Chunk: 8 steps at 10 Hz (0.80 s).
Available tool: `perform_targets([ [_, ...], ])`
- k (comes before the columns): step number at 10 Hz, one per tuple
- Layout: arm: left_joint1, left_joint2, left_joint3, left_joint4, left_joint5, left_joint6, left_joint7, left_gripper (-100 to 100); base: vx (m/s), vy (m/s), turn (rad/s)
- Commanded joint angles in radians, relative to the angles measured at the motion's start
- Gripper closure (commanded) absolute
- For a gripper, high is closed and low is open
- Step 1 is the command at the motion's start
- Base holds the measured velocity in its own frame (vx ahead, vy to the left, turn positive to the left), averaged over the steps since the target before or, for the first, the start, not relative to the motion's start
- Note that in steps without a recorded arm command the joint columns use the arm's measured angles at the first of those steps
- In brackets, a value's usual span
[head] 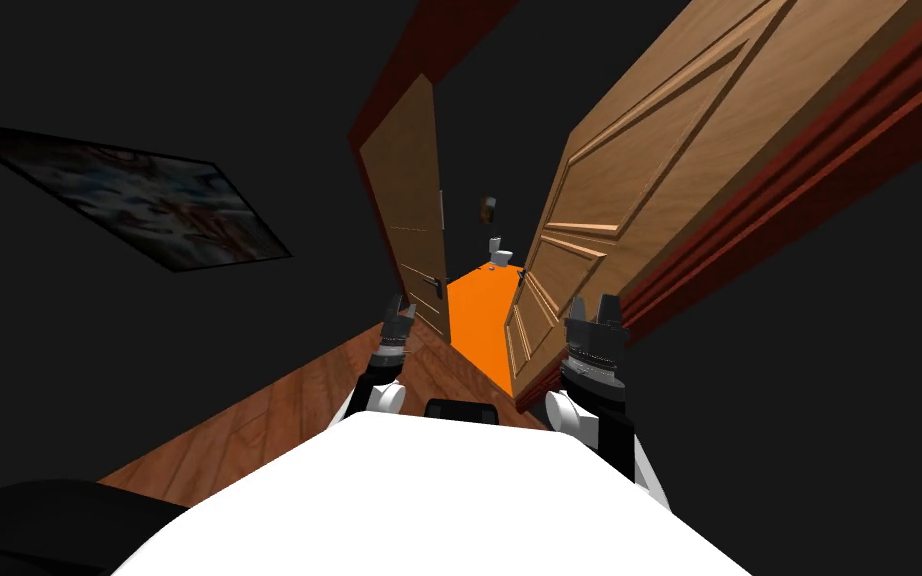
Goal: Push the door open
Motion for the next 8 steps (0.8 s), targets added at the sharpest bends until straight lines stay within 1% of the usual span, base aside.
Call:
perform_targets([
  [1, 0.004, 0.014, -0.020, 0.031, 0.000, 0.002, 0.001, -100, 0.134, 0.177, -0.151],
  [2, 0.004, 0.019, -0.025, 0.041, 0.001, 0.005, 0.001, -100, 0.126, 0.159, -0.101],
  [3, 0.004, 0.027, -0.036, 0.060, 0.002, 0.010, 0.002, -100, 0.147, 0.149, -0.116],
  [6, 0.004, 0.052, -0.069, 0.118, 0.005, 0.026, 0.004, -100, 0.144, 0.197, -0.150],
  [8, 0.004, 0.060, -0.080, 0.137, 0.006, 0.032, 0.005, -100, 0.125, 0.143, -0.080],
])
